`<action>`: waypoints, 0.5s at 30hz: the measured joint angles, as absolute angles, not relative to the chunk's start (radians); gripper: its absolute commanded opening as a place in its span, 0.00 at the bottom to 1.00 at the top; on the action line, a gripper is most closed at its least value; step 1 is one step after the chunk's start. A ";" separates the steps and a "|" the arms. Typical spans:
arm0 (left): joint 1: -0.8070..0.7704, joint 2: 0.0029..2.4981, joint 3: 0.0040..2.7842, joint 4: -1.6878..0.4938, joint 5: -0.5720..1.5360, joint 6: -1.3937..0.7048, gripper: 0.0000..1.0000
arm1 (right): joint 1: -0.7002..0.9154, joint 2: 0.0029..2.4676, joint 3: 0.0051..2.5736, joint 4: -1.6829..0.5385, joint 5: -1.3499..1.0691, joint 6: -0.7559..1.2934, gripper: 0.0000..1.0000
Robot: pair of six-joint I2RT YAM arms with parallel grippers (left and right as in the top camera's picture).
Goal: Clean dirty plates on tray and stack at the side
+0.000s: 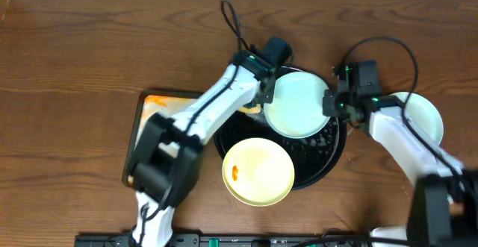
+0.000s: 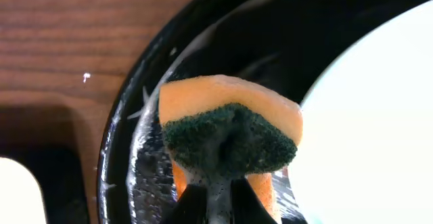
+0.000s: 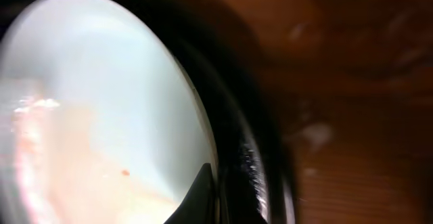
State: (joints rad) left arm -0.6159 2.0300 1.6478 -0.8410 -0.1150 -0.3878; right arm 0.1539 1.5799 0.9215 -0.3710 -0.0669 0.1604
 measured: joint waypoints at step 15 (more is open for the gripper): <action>-0.502 1.819 1.657 -0.883 0.118 -0.384 0.07 | 0.408 1.257 0.921 -0.449 0.486 -0.023 0.01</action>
State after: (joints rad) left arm -0.5022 1.8194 1.6566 -0.8825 0.1181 -0.3840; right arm 0.4076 1.2572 0.9215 -0.4492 0.4862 -0.0231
